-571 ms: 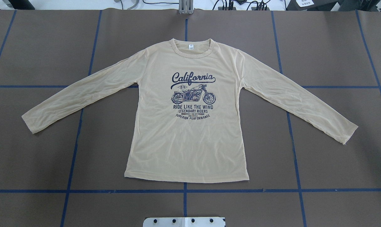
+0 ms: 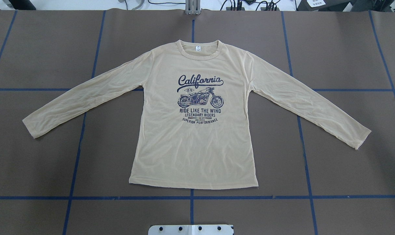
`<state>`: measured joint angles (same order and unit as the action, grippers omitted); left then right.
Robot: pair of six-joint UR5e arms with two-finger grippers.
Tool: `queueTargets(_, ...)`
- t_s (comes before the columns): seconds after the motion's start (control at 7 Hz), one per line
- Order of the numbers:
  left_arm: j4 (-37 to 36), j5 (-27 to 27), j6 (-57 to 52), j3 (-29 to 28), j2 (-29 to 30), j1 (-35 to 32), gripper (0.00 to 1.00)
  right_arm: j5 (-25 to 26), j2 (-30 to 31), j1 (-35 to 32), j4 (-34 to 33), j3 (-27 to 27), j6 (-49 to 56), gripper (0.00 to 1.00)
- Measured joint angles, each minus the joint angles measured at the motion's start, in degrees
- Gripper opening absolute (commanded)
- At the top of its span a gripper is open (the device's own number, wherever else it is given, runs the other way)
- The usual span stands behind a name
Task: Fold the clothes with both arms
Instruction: 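Move the right gripper to the cuff of the sleeve nearest it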
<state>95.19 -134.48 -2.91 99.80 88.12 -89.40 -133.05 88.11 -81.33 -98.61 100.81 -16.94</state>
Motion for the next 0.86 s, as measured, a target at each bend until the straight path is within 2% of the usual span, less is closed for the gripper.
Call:
queueTargets(0.57,3.3,-0.1,0.0,-1.7,0.2,0.2,1.00,-0.2,0.1,0.5,1.1,0.1,-0.3,1.00)
queueTargets(0.71,5.6,-0.2,-0.1,-2.0,0.2,0.2,1.00,-0.2,0.1,2.2,2.8,0.1,-3.5,1.00)
queueTargets(0.86,7.7,-0.3,-0.1,-2.4,0.1,0.2,1.00,-0.1,0.3,5.4,6.7,0.0,-11.7,1.00)
